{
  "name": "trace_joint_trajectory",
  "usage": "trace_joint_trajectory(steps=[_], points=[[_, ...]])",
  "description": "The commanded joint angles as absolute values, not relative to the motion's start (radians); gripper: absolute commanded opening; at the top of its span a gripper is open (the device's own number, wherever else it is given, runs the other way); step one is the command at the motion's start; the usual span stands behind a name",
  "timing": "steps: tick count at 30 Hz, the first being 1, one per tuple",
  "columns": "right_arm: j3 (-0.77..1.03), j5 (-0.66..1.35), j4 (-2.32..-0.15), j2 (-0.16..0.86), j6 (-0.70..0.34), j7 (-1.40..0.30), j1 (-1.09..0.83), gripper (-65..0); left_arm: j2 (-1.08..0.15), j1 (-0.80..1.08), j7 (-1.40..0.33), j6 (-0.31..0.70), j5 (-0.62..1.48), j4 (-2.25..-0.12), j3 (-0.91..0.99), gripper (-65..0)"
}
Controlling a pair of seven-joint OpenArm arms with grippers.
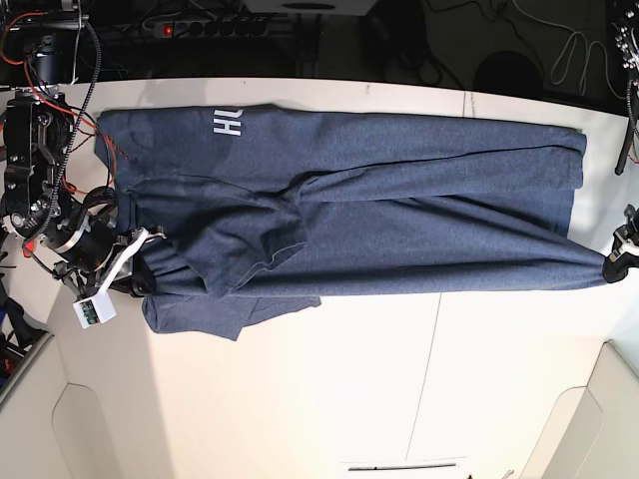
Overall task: Layout the t-shirt on the table in an organized manner, then fold the t-shirt properly
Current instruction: 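Lift the grasped edges with both grippers and fold them over lengthwise, then lower the folded edge onto the shirt and release both grippers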
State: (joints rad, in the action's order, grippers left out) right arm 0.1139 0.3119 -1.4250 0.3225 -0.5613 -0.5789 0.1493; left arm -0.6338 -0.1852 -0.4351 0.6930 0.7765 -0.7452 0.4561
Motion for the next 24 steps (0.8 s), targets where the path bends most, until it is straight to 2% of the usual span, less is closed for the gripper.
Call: trace_joint_trajectory(steps=[1,6,16,24], points=[[0.127,0.335,-1.445,0.338,-0.557,-0.576,0.168,-65.0,-0.662,-0.193,-0.426,0.698,0.806,-0.762,0.467,-65.0],[0.127,0.409,-1.445,0.337,-0.557,-0.677,0.165,-65.0,-0.662,-0.146,-0.517,0.698,0.924,-0.769,0.467,-65.0],[0.13,0.4,-1.446,0.338,-0.557,-0.689,0.044,-65.0,-0.662,-0.041,-0.716,0.698,1.037,-0.857,0.575,-65.0],[0.177,0.34,-1.445,0.338,-0.553,-0.693,-0.019,-65.0,-0.637,-0.024,-0.826,0.698,1.034,-0.859,0.615,-65.0]])
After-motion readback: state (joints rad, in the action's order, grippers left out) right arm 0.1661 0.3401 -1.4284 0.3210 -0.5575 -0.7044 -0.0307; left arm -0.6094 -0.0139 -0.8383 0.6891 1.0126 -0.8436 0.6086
